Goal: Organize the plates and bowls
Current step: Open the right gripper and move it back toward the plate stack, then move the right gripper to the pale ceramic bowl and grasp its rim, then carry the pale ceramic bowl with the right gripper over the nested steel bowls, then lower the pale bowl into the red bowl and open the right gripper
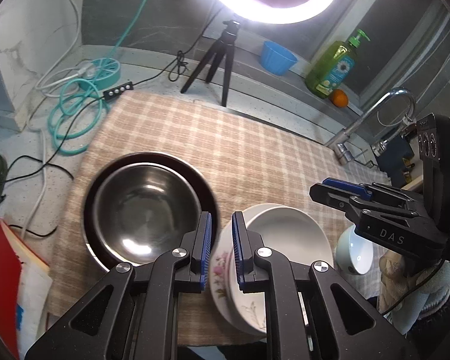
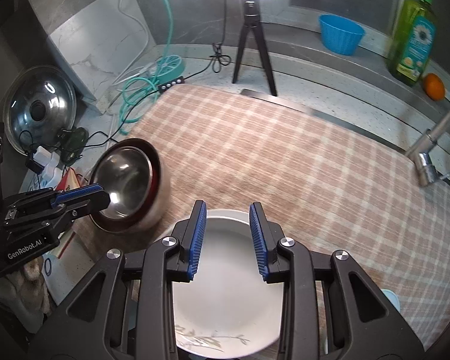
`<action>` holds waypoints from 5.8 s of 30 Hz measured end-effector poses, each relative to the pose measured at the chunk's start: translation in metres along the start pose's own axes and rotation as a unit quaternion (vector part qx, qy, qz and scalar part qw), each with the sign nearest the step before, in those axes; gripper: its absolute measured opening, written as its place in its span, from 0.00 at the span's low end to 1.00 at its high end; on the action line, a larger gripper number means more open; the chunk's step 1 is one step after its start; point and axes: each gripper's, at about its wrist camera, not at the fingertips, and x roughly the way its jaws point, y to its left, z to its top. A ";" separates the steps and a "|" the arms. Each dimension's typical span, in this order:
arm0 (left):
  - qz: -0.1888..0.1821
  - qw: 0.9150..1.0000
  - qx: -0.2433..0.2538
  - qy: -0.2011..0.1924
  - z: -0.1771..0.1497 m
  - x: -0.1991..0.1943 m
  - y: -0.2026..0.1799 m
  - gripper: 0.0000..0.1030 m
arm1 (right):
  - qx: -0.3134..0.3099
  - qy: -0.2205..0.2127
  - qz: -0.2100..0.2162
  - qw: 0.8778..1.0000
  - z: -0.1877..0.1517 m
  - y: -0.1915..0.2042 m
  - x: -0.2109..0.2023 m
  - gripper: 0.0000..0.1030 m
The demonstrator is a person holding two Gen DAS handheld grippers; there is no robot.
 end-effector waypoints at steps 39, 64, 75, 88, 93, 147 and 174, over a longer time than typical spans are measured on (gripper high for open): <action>-0.109 0.979 0.125 0.122 -0.052 0.103 -0.189 0.12 | 0.176 0.024 -0.067 0.982 -0.146 -0.216 -0.060 0.43; -0.092 0.977 0.123 0.151 -0.065 0.138 -0.204 0.12 | 0.190 0.059 -0.019 0.980 -0.171 -0.227 -0.031 0.20; -0.103 0.974 0.134 0.151 -0.066 0.139 -0.212 0.11 | 0.196 0.062 -0.011 0.979 -0.167 -0.225 -0.028 0.09; -0.118 0.978 0.125 0.118 -0.051 0.113 -0.204 0.12 | 0.187 0.036 -0.017 0.982 -0.145 -0.213 -0.043 0.09; -0.122 0.981 0.112 0.098 -0.041 0.094 -0.188 0.12 | 0.174 0.031 -0.019 0.984 -0.128 -0.195 -0.047 0.09; -0.009 0.995 -0.098 -0.002 -0.003 -0.015 0.102 0.11 | -0.042 0.077 0.064 0.994 0.045 0.101 0.086 0.09; 0.003 0.994 -0.111 0.012 -0.003 -0.006 0.117 0.11 | -0.043 0.079 0.066 0.994 0.045 0.099 0.096 0.12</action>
